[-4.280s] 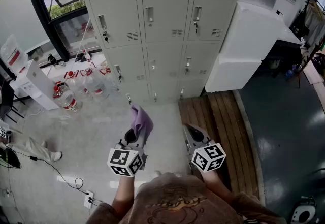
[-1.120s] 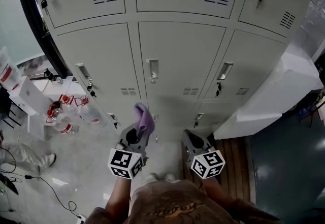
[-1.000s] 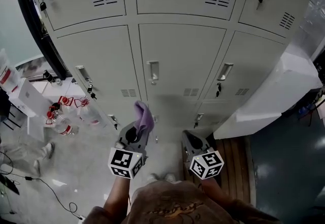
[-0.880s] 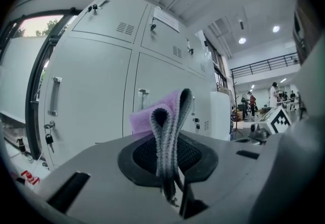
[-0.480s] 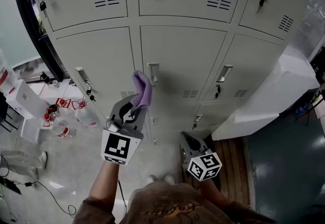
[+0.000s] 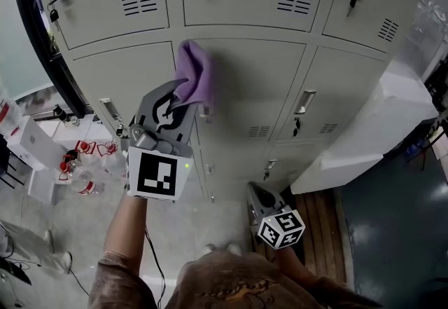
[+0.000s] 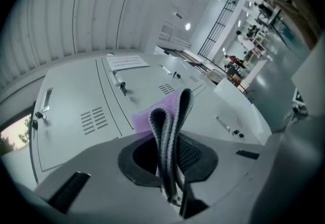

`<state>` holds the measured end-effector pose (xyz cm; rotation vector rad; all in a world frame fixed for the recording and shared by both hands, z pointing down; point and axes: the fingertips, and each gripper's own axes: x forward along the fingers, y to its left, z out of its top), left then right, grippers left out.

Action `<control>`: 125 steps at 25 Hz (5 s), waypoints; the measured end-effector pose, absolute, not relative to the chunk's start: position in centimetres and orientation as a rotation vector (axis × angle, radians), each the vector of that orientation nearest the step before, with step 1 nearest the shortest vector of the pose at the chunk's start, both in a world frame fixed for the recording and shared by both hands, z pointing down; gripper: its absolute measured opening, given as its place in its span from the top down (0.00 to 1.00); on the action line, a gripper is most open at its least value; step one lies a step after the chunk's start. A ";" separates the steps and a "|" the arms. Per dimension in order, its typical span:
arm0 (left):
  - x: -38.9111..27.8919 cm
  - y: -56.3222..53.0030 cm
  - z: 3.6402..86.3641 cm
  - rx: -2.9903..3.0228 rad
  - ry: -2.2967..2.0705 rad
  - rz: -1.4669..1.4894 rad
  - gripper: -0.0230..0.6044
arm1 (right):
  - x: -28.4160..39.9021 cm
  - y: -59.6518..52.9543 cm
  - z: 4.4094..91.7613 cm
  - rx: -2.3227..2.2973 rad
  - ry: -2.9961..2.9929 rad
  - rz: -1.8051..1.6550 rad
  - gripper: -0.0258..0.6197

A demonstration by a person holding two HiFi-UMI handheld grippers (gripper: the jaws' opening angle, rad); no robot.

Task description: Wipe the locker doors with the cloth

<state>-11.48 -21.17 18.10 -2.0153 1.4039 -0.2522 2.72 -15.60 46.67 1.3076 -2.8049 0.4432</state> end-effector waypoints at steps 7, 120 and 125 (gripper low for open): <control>-12.5 -22.9 14.2 -1.838 1.361 -0.356 0.89 | 2.8 -16.3 46.7 1.316 -2.809 0.448 0.96; -5.7 -26.8 49.6 -2.506 1.088 -0.874 0.89 | 4.4 -18.6 49.5 1.372 -2.725 0.525 0.96; -5.1 -26.0 44.2 -2.460 1.105 -0.746 0.89 | 4.3 -18.3 49.4 1.366 -2.732 0.521 0.96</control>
